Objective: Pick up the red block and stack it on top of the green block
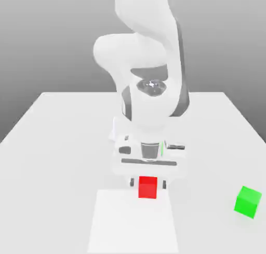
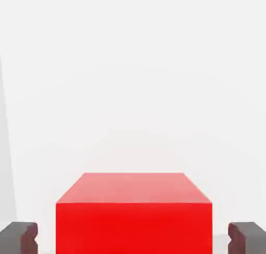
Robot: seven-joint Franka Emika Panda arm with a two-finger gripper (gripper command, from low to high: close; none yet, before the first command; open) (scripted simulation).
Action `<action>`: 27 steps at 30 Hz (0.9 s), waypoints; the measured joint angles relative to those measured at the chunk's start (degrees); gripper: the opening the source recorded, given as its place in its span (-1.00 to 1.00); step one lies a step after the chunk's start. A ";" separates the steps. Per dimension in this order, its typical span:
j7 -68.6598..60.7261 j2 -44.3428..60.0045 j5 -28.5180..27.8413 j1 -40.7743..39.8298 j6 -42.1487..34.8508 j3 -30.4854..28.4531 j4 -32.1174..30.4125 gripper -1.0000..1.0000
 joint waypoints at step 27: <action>-7.36 -4.89 4.33 20.81 -27.79 11.38 22.64 -1.00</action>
